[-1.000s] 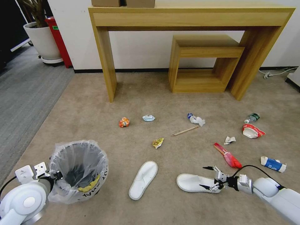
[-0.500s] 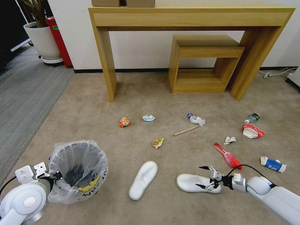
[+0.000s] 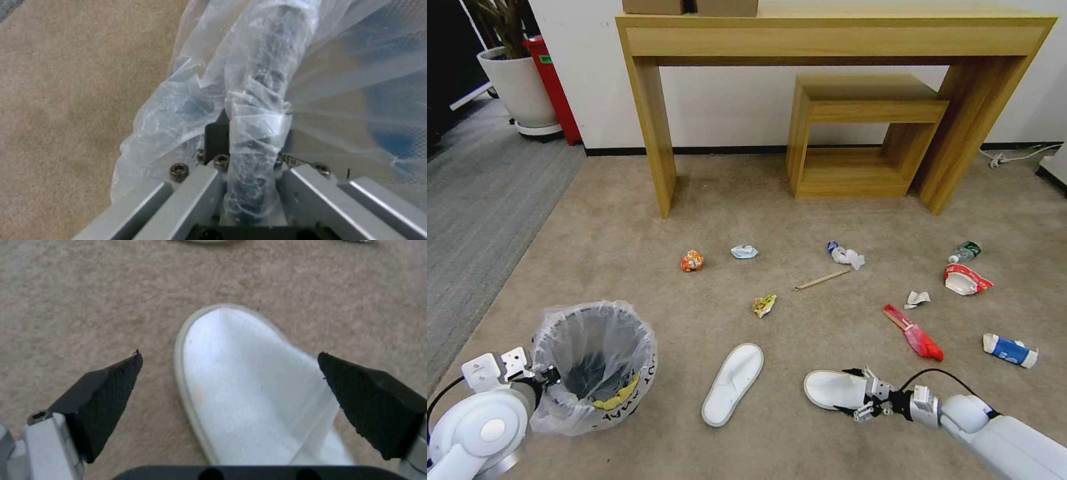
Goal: Pick up the trash bin and place the garbage on the floor into it.
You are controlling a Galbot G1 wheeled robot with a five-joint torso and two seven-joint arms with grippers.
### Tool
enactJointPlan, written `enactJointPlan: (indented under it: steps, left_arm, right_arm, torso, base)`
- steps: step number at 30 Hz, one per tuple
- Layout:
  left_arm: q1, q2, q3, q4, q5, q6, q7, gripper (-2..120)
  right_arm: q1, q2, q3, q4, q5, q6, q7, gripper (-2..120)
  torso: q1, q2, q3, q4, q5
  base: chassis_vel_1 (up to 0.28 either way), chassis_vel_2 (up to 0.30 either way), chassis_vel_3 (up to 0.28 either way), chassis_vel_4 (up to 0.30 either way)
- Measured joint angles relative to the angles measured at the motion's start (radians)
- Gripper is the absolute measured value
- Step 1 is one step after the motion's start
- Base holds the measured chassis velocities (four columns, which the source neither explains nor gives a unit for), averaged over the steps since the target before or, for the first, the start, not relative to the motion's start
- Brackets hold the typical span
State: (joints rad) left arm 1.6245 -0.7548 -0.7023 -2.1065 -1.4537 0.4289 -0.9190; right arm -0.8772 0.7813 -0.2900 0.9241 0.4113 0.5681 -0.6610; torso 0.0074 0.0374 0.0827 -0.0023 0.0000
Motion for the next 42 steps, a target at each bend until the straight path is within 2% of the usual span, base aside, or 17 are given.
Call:
enactJointPlan:
  steps: [15,23,42]
  left_arm:
    - [0.01,0.002,0.005,-0.016,0.007,0.001,0.0,0]
    - [0.015,-0.009,0.008,-0.023,0.02,0.002,0.003,0]
    - [0.01,-0.023,0.014,-0.004,0.05,0.005,0.031,0]
  right_arm:
    - [-0.1,-0.019,0.105,0.023,-0.002,0.007,0.014,100]
    - [-0.097,-0.035,0.148,0.021,-0.002,0.015,0.005,100]
    - [-0.045,0.003,0.128,-0.045,0.002,0.018,0.015,100]
  torso:
    - [0.0,0.0,0.0,-0.0002,0.0002]
    - [0.0,0.0,0.0,0.0,-0.0001]
    - [0.0,0.0,0.0,0.0,0.0]
  base:
    - [0.0,0.0,0.0,0.0]
    - [0.0,0.0,0.0,0.0]
    - [0.0,0.0,0.0,0.0]
